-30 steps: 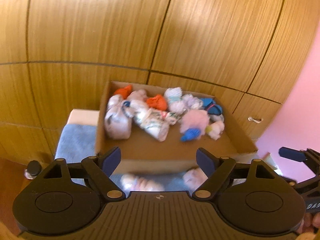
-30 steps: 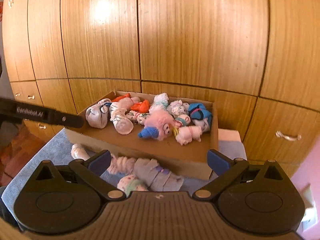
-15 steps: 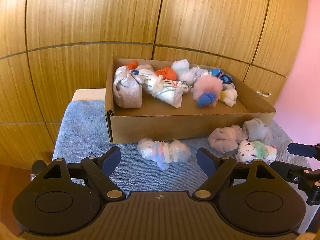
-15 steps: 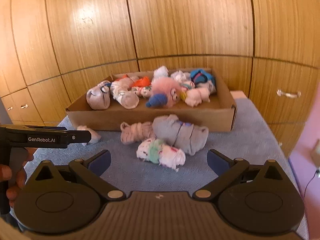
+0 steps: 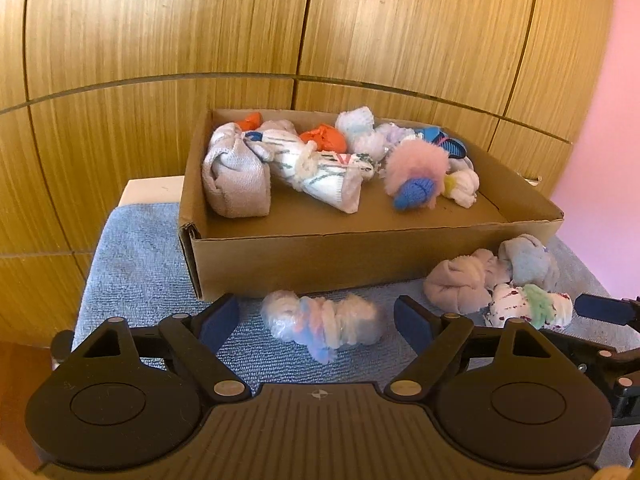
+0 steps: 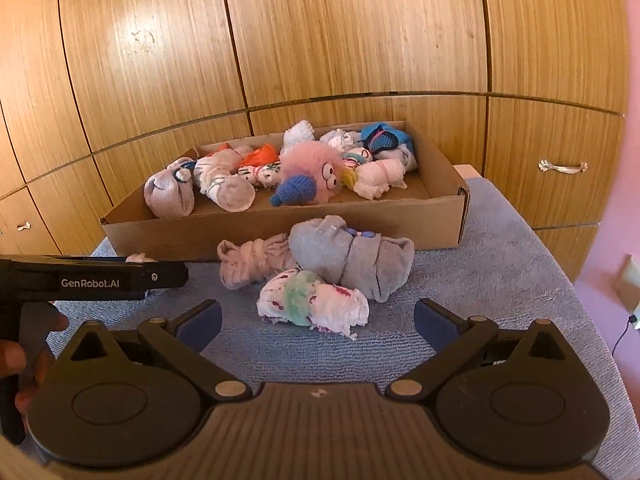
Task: Organize objects
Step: 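Move both tools back over the remaining bundles on the towel, then grasp pastel striped bundle with left tool while right tool grasps green-spotted white bundle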
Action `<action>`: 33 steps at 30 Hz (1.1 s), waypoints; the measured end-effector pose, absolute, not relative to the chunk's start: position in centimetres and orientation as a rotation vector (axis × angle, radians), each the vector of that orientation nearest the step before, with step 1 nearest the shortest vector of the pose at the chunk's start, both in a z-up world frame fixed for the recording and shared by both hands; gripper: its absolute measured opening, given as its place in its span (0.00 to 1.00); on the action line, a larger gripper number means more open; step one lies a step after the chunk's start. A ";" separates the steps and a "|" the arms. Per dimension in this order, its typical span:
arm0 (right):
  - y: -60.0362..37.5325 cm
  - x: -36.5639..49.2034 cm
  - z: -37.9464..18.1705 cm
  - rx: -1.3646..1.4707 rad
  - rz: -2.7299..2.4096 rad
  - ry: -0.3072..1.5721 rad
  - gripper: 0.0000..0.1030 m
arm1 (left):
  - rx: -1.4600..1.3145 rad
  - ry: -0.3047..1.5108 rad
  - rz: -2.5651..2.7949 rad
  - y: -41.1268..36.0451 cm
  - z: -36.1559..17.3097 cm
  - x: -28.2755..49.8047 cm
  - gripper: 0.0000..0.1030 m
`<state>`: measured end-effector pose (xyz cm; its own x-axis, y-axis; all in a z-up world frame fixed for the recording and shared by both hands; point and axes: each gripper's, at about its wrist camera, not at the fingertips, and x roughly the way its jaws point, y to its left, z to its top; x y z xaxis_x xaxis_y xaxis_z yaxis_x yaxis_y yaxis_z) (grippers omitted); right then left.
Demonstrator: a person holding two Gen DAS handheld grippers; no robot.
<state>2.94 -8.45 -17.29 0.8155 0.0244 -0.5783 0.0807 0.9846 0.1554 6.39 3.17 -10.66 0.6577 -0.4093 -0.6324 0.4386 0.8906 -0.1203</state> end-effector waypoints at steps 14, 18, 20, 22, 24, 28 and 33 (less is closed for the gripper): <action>-7.3 3.8 -17.0 0.172 -0.068 0.605 0.99 | 0.054 0.637 -0.515 3.5 -9.5 3.8 0.64; -6.2 4.4 -17.0 0.159 -0.098 0.605 0.97 | 0.083 0.583 -0.474 4.0 -9.4 2.5 0.65; -5.8 4.7 -17.1 0.144 -0.128 0.611 0.91 | 0.073 0.588 -0.459 4.3 -9.7 2.5 0.65; -5.8 4.9 -17.1 0.145 -0.160 0.620 0.85 | 0.061 0.594 -0.444 4.6 -10.1 2.7 0.65; -6.0 5.1 -17.1 0.155 -0.174 0.638 0.82 | 0.036 0.613 -0.446 4.9 -10.3 3.0 0.65; -5.8 5.4 -17.3 0.138 -0.192 0.672 0.75 | 0.019 0.616 -0.453 5.2 -10.3 3.2 0.65; -5.4 5.6 -17.4 0.119 -0.209 0.682 0.70 | 0.010 0.623 -0.463 5.2 -10.4 3.2 0.65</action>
